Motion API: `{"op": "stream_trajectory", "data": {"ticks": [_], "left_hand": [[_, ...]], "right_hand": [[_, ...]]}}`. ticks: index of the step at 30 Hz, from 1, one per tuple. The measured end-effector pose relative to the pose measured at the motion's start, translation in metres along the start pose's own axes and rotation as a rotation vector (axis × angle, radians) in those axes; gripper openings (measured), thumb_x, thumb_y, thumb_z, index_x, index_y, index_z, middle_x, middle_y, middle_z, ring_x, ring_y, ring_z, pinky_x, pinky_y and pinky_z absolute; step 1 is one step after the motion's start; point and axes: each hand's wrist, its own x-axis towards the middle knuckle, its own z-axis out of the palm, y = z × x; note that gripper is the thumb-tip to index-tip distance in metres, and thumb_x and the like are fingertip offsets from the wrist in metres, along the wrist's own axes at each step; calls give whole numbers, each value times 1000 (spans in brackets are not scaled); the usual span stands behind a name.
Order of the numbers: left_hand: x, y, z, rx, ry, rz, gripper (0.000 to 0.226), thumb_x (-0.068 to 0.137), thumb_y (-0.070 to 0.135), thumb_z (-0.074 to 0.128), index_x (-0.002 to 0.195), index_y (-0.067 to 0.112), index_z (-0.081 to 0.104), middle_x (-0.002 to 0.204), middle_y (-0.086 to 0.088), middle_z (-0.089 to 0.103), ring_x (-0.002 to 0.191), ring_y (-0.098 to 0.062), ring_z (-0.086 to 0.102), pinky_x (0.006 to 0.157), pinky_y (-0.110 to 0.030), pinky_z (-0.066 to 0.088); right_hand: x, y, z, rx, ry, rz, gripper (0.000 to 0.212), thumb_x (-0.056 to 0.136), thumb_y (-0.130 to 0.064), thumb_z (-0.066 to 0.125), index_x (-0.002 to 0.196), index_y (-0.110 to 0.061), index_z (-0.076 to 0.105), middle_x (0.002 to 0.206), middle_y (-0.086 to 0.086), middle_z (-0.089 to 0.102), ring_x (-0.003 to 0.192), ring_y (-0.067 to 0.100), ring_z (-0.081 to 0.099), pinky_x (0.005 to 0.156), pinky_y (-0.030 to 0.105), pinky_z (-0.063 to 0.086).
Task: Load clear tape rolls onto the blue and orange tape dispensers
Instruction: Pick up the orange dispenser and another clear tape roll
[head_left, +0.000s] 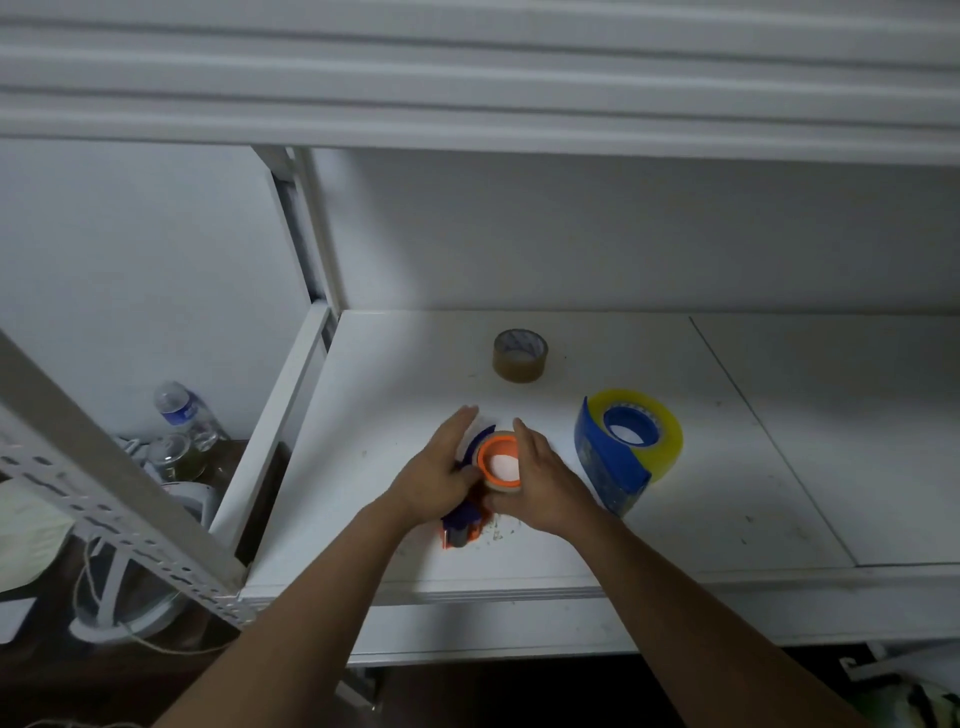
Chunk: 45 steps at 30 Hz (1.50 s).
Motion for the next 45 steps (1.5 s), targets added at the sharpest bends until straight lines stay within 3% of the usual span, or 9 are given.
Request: {"op": "stream_trajectory", "data": {"ticks": [4,10,14,20,23,28,36,40,45], "left_hand": [[4,-5,-5,-437,-52,-270,61,96,33,53,150,28,26,151,3,36,134,-22,41,107,-35,39],[8,-13,1,-619,-52,-234,38,91,46,54,126,29,57,118,-3,67,108,-21,63,91,-33,51],[7,-23,4,-694,61,-197,45,86,62,55,114,27,62,105,-3,68,98,-16,63,94,-35,48],[2,-18,8,-660,186,-273,55,95,53,43,143,26,34,134,1,49,117,-16,52,82,-21,46],[6,-22,9,-680,184,-297,63,91,57,50,143,24,33,136,1,47,122,-23,49,93,-32,47],[4,-23,7,-810,153,-255,36,88,42,60,110,15,57,94,-10,59,86,-24,54,80,-35,48],[3,-19,0,-912,169,-273,43,90,36,63,115,1,58,85,-13,53,73,-20,56,68,-26,52],[5,-21,5,-948,232,-265,34,84,38,68,99,8,66,78,-10,51,76,-24,51,77,-37,44],[8,-25,11,-886,386,-253,20,94,27,57,95,8,63,63,1,50,61,-15,53,69,-34,44]], "right_hand": [[1,-2,2,8,1,-40,115,71,-55,75,152,-25,0,159,1,14,142,23,26,106,38,37],[0,-8,6,39,118,-164,115,70,-55,75,153,-24,1,158,-3,17,141,16,27,103,31,38],[0,-7,10,32,165,-163,114,69,-58,75,151,-27,1,156,-4,20,140,16,29,104,33,40],[-3,1,11,68,242,-89,114,66,-55,78,150,-24,7,151,-1,24,133,20,38,98,33,47],[-3,-2,15,76,284,-52,113,66,-54,79,150,-23,9,148,-1,22,128,20,41,93,29,47],[2,-9,16,166,327,45,101,67,-52,78,145,-23,19,140,-1,26,120,19,45,86,27,49],[17,-9,-2,656,510,205,85,76,-49,73,146,-25,29,145,0,33,128,19,39,95,34,41],[23,-4,-15,483,545,236,104,68,-68,68,149,-22,21,151,6,32,139,30,31,107,50,38],[45,-6,-43,-172,562,89,99,76,-61,65,146,-3,26,136,20,48,119,40,47,96,44,41]]}}
